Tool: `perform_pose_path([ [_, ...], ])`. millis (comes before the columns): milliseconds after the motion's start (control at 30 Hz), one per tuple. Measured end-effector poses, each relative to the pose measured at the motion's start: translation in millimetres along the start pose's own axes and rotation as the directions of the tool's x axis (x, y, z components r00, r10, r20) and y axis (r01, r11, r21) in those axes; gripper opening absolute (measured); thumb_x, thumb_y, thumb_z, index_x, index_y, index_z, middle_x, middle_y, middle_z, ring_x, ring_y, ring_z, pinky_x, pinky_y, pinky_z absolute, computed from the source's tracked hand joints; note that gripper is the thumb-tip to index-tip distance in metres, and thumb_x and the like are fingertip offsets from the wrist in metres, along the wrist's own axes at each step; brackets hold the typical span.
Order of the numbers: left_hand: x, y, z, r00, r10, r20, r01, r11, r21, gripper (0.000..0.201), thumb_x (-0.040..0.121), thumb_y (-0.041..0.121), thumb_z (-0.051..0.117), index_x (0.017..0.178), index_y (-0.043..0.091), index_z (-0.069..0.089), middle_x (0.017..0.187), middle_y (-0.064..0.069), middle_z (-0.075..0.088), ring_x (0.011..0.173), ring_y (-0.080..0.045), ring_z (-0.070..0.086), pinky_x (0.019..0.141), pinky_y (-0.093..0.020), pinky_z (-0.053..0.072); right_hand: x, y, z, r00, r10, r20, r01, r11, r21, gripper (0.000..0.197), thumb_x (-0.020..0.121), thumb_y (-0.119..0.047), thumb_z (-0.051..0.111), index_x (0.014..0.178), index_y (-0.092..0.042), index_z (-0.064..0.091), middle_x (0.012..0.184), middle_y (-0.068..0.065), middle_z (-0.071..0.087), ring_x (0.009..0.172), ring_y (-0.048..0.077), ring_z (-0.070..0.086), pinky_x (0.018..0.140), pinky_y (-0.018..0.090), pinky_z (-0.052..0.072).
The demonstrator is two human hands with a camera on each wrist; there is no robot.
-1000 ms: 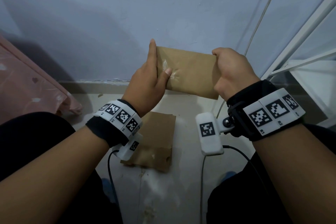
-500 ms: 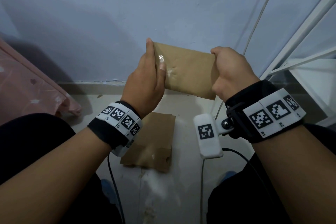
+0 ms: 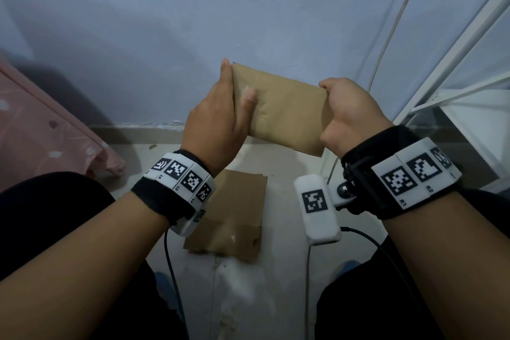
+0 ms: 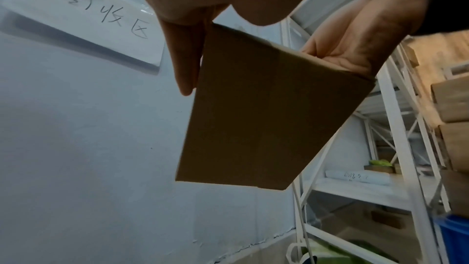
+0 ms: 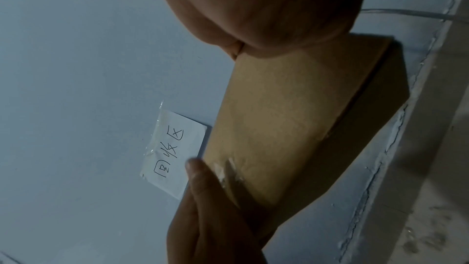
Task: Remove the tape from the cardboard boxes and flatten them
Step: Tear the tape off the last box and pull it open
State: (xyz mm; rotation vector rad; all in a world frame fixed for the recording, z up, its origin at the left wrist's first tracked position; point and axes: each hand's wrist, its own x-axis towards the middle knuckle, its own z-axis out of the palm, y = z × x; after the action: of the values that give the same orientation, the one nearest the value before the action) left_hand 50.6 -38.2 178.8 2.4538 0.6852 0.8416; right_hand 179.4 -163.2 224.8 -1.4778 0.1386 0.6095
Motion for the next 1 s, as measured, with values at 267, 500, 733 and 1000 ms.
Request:
perform_pose_path([
  [267,6.7,-6.9,1.9,1.000,-0.013,0.025,0.013,1.000,-0.003,0.076,0.099,0.053,0.052,0.154,0.005,0.030,0.091,-0.010,0.062,0.089,-0.031,0.061,0.071,-0.029,0.035,4.7,0.6,-2.7,1.000,0.013,-0.021,-0.014,1.000,-0.005,0.008,0.088,-0.023,0.058,0.089,-0.017,0.064,0.111,0.007,0.073,0.099,0.029,0.072,0.093,0.055,0.054],
  [500,3.4,-4.5,-1.7,1.000,0.009,0.030,-0.008,1.000,-0.020,0.086,0.096,0.060,0.049,0.158,0.008,0.019,0.123,-0.013,0.064,0.110,-0.031,0.059,0.083,-0.034,0.041,4.9,2.0,0.3,1.000,0.012,-0.011,-0.013,1.000,-0.007,0.009,0.091,-0.021,0.057,0.094,-0.016,0.064,0.106,0.007,0.072,0.095,0.030,0.072,0.089,0.054,0.056],
  [733,8.5,-9.6,-0.3,0.998,0.029,0.048,-0.027,0.999,-0.040,0.083,0.095,0.053,0.058,0.156,0.006,0.027,0.080,0.003,0.051,0.079,-0.019,0.051,0.070,-0.024,0.034,7.5,-1.4,-4.2,1.000,0.014,-0.020,-0.015,1.000,-0.016,0.012,0.093,-0.018,0.056,0.081,-0.018,0.059,0.093,0.003,0.063,0.083,0.026,0.065,0.077,0.037,0.056],
  [1000,7.8,-10.3,-3.3,0.995,0.066,0.077,-0.062,0.997,-0.051,0.087,0.094,0.056,0.059,0.158,0.010,0.021,0.103,-0.005,0.063,0.097,-0.026,0.060,0.077,-0.026,0.037,11.7,-2.6,-7.0,1.000,0.008,-0.030,-0.007,1.000,0.011,0.015,0.093,-0.017,0.055,0.079,-0.018,0.058,0.092,0.003,0.064,0.082,0.026,0.065,0.086,0.045,0.058],
])
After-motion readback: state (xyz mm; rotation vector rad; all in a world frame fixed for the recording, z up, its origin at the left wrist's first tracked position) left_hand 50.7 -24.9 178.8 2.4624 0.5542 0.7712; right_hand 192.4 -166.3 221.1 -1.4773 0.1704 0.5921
